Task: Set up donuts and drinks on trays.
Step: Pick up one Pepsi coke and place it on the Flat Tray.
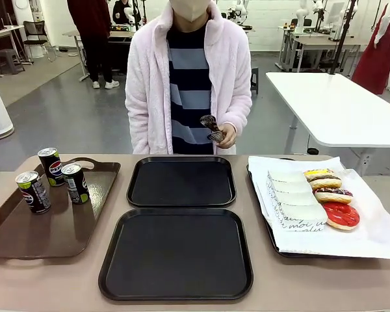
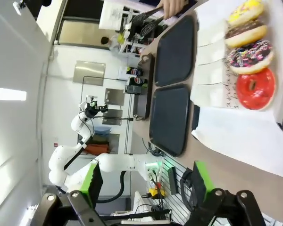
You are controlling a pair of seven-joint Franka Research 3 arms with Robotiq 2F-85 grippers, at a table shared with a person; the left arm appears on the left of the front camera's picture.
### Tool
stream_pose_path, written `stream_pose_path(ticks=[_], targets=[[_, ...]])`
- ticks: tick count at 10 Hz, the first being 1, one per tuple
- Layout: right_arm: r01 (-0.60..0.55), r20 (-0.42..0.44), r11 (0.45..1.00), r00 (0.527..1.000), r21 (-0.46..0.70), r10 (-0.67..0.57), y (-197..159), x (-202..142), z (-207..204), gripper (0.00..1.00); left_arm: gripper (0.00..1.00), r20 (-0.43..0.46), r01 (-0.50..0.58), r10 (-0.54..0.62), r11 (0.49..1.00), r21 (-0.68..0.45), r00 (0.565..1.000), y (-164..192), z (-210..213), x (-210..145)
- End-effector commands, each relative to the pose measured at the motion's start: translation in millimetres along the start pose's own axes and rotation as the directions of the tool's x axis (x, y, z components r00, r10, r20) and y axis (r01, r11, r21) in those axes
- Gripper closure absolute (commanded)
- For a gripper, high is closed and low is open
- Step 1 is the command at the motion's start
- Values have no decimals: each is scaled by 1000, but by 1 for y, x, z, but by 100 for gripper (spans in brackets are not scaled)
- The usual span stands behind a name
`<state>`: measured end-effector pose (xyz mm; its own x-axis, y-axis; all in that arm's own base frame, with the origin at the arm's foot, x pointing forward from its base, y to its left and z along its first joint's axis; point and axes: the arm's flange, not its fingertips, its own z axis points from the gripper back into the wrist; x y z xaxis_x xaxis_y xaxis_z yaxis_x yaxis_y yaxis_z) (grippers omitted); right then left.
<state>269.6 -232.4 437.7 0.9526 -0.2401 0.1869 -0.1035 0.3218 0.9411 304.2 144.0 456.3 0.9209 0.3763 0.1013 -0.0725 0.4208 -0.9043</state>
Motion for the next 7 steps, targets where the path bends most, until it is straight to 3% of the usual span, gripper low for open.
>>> stream_pose_path(ticks=[1,3,4,7], targets=[[43,-6,999,999,-24,-43,0,2,12,0,0,36,-7,7,1000,3,999,3,7,2],[57,-10,995,998,-79,-57,2,0,8,0,0,71,0,-2,999,34,997,-3,13,3],[22,16,999,1000,-25,-22,-3,2,12,0,0,29,-22,21,1000,14,999,7,9,1],[22,16,999,1000,-25,-22,-3,2,12,0,0,29,-22,21,1000,14,999,7,9,1]])
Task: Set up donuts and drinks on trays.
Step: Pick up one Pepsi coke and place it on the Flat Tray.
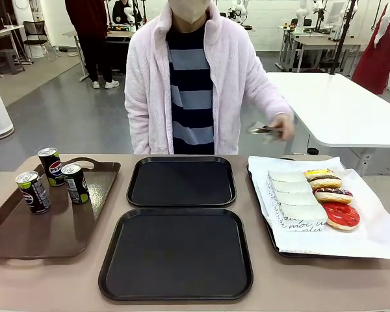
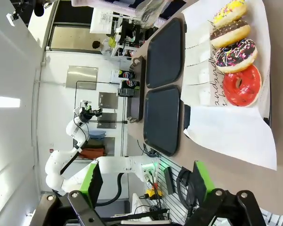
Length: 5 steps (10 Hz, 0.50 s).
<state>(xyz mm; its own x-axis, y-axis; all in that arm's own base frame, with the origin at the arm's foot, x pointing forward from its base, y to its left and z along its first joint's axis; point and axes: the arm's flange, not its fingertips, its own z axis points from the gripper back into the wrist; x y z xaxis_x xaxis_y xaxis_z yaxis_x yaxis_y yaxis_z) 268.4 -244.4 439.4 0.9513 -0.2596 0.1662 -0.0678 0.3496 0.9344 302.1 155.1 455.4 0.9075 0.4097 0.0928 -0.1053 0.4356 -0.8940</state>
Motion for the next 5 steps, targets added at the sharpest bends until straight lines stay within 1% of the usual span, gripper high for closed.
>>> stream_pose_path(ticks=[1,5], targets=[[-4,4,1000,1000,12,4,-1,0,1,0,0,0,2,-2,1000,-15,1000,1,-1,-1],[-4,4,1000,1000,12,4,-1,0,1,0,0,0,2,-2,1000,-15,1000,1,-1,-1]])
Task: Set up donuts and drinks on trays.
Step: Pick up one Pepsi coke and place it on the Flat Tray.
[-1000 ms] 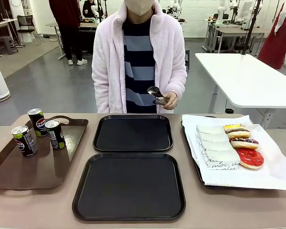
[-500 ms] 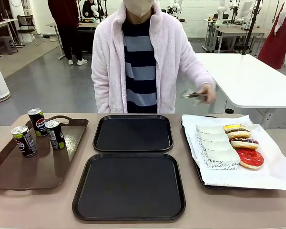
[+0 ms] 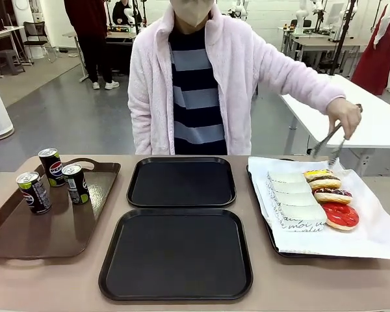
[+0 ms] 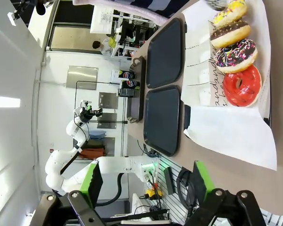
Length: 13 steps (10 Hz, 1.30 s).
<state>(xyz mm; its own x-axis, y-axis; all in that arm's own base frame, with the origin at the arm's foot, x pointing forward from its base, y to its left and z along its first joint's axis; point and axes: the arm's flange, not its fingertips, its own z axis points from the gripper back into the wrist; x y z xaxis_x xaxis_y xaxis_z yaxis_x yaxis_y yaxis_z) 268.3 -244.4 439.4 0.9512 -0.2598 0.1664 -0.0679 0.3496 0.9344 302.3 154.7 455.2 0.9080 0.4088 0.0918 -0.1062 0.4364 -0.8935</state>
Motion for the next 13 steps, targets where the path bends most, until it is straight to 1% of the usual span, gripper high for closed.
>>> stream_pose_path(ticks=[1,13], targets=[[-4,4,1000,1000,12,4,-1,0,0,0,0,1,2,-2,1000,-16,1000,1,0,-1],[-4,4,1000,1000,12,4,-1,0,0,0,0,1,2,-2,1000,-16,1000,1,0,-1]])
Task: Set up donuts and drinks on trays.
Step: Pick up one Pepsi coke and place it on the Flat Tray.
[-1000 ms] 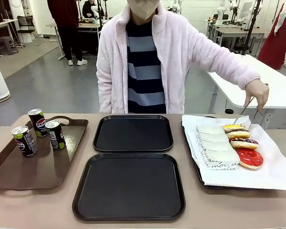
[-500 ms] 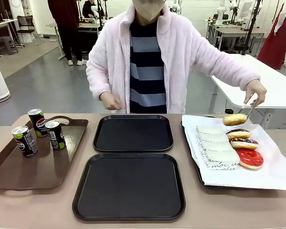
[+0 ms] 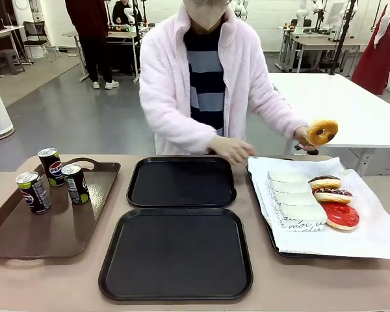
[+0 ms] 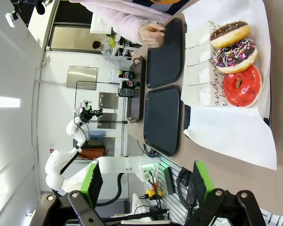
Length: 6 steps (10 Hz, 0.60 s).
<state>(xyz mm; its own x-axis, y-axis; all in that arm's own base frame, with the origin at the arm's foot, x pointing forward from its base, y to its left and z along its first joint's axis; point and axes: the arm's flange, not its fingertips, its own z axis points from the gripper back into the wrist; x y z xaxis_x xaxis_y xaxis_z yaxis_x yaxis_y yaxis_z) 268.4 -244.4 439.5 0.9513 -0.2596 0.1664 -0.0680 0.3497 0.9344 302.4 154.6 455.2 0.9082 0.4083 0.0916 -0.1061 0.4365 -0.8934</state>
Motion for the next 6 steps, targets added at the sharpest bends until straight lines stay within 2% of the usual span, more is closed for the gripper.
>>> stream_pose_path(ticks=[1,3,6], targets=[[-4,4,1000,1000,12,4,-1,0,1,0,0,2,2,-2,1000,-16,1000,1,0,-1],[-4,4,1000,1000,12,4,-1,0,1,0,0,0,0,0,1000,0,1000,0,0,0],[-4,4,1000,1000,12,4,-1,0,1,0,0,-24,103,-100,959,264,995,-52,-9,20]])
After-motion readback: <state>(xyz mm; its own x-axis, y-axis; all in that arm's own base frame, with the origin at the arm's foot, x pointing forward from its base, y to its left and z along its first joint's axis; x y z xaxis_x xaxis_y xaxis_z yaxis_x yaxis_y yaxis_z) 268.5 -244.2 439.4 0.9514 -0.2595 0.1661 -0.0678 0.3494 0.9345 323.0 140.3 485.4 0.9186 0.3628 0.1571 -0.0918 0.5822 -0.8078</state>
